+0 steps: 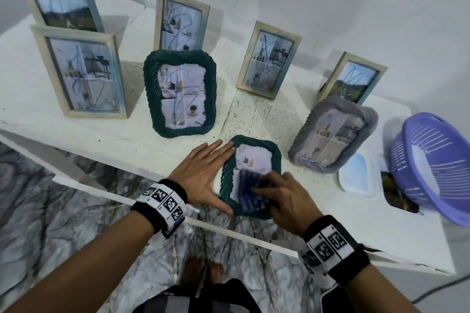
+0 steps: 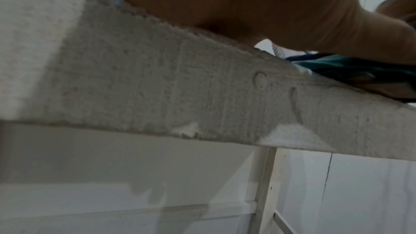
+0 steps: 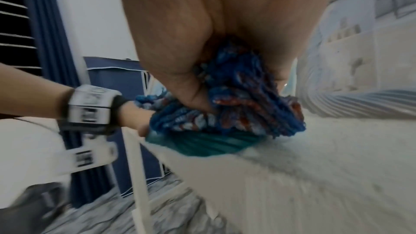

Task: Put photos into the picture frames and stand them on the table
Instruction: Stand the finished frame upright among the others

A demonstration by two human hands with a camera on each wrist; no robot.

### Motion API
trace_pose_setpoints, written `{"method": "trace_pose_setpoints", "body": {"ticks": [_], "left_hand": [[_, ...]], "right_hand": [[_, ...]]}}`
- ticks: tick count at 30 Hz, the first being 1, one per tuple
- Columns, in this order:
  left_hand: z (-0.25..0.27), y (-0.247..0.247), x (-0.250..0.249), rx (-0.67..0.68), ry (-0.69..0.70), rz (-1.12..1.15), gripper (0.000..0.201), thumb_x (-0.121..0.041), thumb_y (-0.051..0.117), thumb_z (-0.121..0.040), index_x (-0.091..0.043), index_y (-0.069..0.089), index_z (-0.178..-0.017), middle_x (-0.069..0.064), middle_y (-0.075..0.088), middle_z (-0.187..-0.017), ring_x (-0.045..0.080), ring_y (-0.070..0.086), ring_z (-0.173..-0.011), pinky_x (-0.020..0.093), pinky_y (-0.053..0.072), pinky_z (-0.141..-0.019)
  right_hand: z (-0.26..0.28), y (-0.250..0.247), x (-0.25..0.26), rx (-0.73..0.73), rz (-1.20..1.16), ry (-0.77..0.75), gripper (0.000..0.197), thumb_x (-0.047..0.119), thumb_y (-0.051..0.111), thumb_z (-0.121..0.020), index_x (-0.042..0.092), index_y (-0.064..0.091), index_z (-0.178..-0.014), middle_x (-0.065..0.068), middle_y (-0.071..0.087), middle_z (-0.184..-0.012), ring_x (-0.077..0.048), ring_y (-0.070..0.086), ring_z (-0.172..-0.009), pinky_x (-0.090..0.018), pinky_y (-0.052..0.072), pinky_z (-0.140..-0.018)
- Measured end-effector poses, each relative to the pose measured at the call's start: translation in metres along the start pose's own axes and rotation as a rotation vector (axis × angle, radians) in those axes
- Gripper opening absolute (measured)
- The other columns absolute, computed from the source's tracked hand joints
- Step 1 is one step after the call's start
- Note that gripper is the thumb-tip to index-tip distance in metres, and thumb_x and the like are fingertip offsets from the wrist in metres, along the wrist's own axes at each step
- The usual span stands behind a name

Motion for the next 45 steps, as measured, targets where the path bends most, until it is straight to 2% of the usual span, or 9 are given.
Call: {"method": "trace_pose_setpoints", "body": {"ticks": [6, 11, 15, 19, 26, 30, 35, 39, 45], "left_hand": [[-0.002, 0.0, -0.001, 0.002, -0.007, 0.002, 0.142, -0.102, 0.042, -0.051, -0.023, -0.017, -0.153, -0.006, -0.023, -0.159, 0.011, -0.019, -0.147, 0.032, -0.014, -0.118], [0.0, -0.001, -0.002, 0.005, -0.003, 0.012, 0.142, -0.1, 0.045, -0.05, -0.024, -0.016, -0.153, -0.009, -0.026, -0.156, 0.011, -0.018, -0.147, 0.032, -0.013, -0.118], [0.0, -0.002, -0.001, 0.004, -0.005, 0.027, 0.142, -0.099, 0.046, -0.051, -0.024, -0.017, -0.153, -0.009, -0.025, -0.156, 0.011, -0.018, -0.147, 0.032, -0.014, -0.117], [0.0, -0.001, -0.001, 0.012, -0.006, 0.019, 0.141, -0.1, 0.045, -0.052, -0.024, -0.019, -0.152, -0.008, -0.027, -0.156, 0.011, -0.019, -0.147, 0.033, -0.015, -0.117], [0.0, -0.002, -0.002, -0.005, -0.007, 0.024, 0.142, -0.099, 0.048, -0.051, -0.024, -0.015, -0.154, -0.01, -0.025, -0.156, 0.01, -0.017, -0.148, 0.031, -0.014, -0.117], [0.0, -0.001, -0.001, -0.006, -0.008, 0.023, 0.141, -0.099, 0.047, -0.052, -0.024, -0.016, -0.153, -0.008, -0.025, -0.158, 0.011, -0.019, -0.147, 0.03, -0.017, -0.116], [0.001, -0.004, 0.0, -0.008, -0.006, 0.021, 0.141, -0.099, 0.047, -0.052, -0.024, -0.016, -0.153, -0.008, -0.024, -0.158, 0.01, -0.019, -0.147, 0.031, -0.015, -0.117], [-0.005, -0.004, -0.006, -0.014, -0.012, 0.025, 0.142, -0.099, 0.048, -0.05, -0.025, -0.017, -0.153, -0.009, -0.025, -0.157, 0.01, -0.017, -0.148, 0.034, -0.01, -0.12], [0.0, -0.001, -0.001, 0.004, -0.015, 0.043, 0.143, -0.1, 0.048, -0.05, -0.026, -0.017, -0.153, -0.009, -0.023, -0.158, 0.009, -0.018, -0.147, 0.033, -0.01, -0.119]], "right_hand": [[-0.008, -0.012, -0.028, -0.039, 0.113, 0.085, 0.038, 0.023, 0.067, -0.077, 0.026, 0.07, -0.114, -0.008, 0.059, -0.11, -0.032, 0.052, -0.085, -0.045, 0.054, -0.064], [-0.017, -0.008, -0.013, -0.031, 0.032, 0.066, 0.047, 0.029, 0.037, -0.081, 0.021, 0.071, -0.114, -0.008, 0.057, -0.109, -0.03, 0.051, -0.088, -0.043, 0.053, -0.069], [0.012, -0.007, -0.003, 0.054, 0.013, -0.064, 0.042, 0.022, 0.051, -0.079, 0.032, 0.069, -0.115, -0.002, 0.058, -0.106, -0.024, 0.051, -0.086, -0.036, 0.05, -0.064], [-0.017, -0.013, -0.028, -0.057, 0.079, 0.138, 0.036, 0.022, 0.067, -0.078, 0.024, 0.07, -0.114, -0.008, 0.057, -0.107, -0.032, 0.053, -0.088, -0.044, 0.054, -0.069], [-0.018, -0.01, -0.005, 0.026, 0.054, 0.038, 0.05, 0.036, 0.039, -0.081, 0.023, 0.069, -0.119, -0.007, 0.056, -0.11, -0.031, 0.05, -0.089, -0.039, 0.048, -0.07], [0.008, -0.009, -0.012, 0.044, 0.133, -0.054, 0.039, 0.023, 0.066, -0.073, 0.028, 0.071, -0.111, -0.003, 0.059, -0.103, -0.027, 0.052, -0.08, -0.038, 0.05, -0.059], [-0.035, -0.012, -0.017, -0.033, 0.148, 0.124, 0.045, 0.022, 0.069, -0.073, 0.015, 0.066, -0.118, -0.013, 0.057, -0.112, -0.036, 0.052, -0.087, -0.048, 0.053, -0.07], [-0.021, -0.009, 0.0, -0.029, 0.069, -0.016, 0.044, 0.039, 0.056, -0.084, 0.018, 0.066, -0.121, -0.011, 0.058, -0.117, -0.033, 0.051, -0.088, -0.043, 0.052, -0.071], [0.021, -0.012, -0.016, 0.058, -0.159, -0.097, 0.052, 0.019, 0.036, -0.081, 0.025, 0.064, -0.125, 0.002, 0.063, -0.119, -0.023, 0.049, -0.086, -0.034, 0.046, -0.072]]}}
Point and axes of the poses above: each hand's wrist, its own z-axis away from the middle knuckle, its own y-axis out of the palm, x = y × z, the point moved 4 cm from there along -z, towards the middle knuckle
